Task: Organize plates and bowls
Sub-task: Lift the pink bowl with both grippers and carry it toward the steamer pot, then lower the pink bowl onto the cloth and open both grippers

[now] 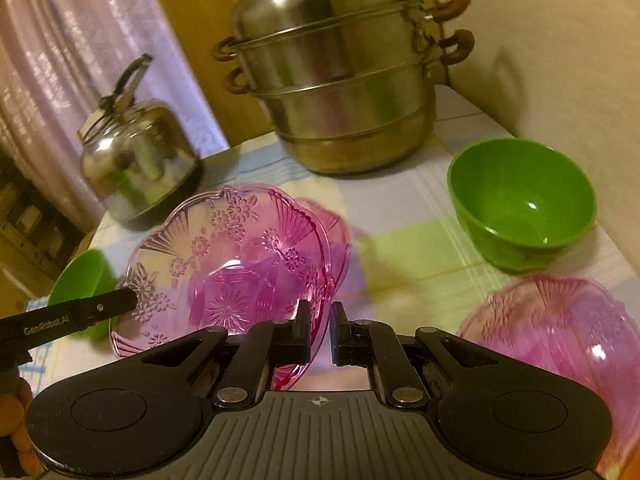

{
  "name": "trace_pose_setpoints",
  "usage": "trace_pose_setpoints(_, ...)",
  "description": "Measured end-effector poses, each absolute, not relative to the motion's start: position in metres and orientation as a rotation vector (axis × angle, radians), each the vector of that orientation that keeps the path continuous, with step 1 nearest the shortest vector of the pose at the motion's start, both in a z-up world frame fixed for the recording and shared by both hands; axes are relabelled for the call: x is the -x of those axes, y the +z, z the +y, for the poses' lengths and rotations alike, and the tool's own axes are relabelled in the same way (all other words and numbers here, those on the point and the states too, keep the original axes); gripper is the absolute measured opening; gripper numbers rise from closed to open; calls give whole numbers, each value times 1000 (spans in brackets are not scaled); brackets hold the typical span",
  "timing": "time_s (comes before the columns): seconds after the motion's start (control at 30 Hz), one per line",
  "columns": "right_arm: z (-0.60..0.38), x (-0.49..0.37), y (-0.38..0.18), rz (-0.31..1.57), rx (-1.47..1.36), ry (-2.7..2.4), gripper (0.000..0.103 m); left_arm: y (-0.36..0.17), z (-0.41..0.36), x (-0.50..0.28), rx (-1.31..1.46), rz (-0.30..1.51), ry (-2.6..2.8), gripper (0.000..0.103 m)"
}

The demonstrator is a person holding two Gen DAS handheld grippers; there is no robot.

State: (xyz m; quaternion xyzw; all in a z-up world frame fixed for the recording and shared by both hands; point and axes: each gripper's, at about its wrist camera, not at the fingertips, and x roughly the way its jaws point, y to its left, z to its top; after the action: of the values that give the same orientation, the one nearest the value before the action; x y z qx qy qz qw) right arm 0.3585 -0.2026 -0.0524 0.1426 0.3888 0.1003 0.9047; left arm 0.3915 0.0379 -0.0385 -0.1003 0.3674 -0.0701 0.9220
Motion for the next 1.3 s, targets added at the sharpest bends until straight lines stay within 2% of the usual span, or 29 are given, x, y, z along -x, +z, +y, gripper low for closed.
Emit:
trace_pose_setpoints(0.5,-192,-435,-86,829,-265,191,9,-83,43,-446,207,802,-97,8)
trace_pose_setpoints(1.17,-193,-444,-104,837,-242,173,9,-96,36,-458,203,812,-100,9)
trace_pose_setpoints(1.2,-194,-444,-104,837,-242,175,9,-96,36,-458,203,812,-102,10)
trace_pose_setpoints(1.27,-194,-445,-105,839,-244,177,9,-97,36,-459,205,808,-112,21)
trace_pose_setpoints(1.3,-193,-445,-105,839,-243,181,9,-97,35,-458,206,801,-117,36)
